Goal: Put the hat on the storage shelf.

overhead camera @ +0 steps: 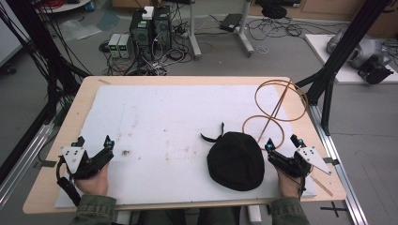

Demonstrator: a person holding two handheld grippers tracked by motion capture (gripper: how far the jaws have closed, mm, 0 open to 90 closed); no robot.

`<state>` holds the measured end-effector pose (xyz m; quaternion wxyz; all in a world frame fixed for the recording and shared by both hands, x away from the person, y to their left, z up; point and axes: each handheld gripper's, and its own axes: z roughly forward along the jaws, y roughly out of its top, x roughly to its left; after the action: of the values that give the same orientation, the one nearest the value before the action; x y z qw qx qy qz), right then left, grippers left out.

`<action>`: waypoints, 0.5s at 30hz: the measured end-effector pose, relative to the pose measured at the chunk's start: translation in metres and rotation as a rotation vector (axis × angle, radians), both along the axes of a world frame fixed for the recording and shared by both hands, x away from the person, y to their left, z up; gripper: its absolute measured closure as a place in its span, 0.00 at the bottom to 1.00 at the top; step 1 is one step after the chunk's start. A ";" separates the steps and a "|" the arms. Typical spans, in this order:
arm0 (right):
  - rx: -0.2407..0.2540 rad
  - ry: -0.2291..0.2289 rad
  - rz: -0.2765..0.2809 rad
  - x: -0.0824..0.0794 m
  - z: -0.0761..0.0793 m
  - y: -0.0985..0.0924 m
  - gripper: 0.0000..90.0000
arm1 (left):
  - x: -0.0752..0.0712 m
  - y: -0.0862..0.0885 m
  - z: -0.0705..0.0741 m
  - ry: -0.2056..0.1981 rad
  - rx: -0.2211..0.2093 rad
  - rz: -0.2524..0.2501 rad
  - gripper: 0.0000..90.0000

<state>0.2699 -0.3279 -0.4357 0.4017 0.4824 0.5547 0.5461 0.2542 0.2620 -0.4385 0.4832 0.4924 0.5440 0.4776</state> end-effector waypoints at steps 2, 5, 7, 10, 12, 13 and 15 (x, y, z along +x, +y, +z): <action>0.003 -0.014 -0.009 -0.004 0.001 0.000 0.09 | 0.000 0.001 0.000 -0.006 -0.013 0.008 0.16; 0.000 -0.024 -0.010 -0.009 0.002 0.001 0.09 | -0.001 0.002 0.000 -0.004 -0.016 0.009 0.16; -0.002 -0.034 -0.013 -0.011 0.002 0.000 0.09 | -0.001 0.003 0.000 -0.004 -0.028 0.008 0.16; 0.001 -0.034 -0.018 -0.011 0.002 0.000 0.09 | -0.002 0.005 0.001 -0.009 -0.038 0.012 0.16; 0.000 -0.037 -0.019 -0.010 0.002 -0.001 0.09 | -0.002 0.005 0.001 -0.013 -0.037 0.015 0.16; 0.000 -0.037 -0.019 -0.010 0.002 -0.001 0.09 | -0.002 0.005 0.001 -0.013 -0.036 0.015 0.16; 0.004 -0.033 -0.021 -0.010 0.002 -0.001 0.09 | -0.003 0.005 0.002 -0.013 -0.030 0.015 0.16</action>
<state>0.2602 -0.3292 -0.4338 0.4154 0.4800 0.5420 0.5507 0.2516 0.2668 -0.4369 0.4907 0.4779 0.5516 0.4760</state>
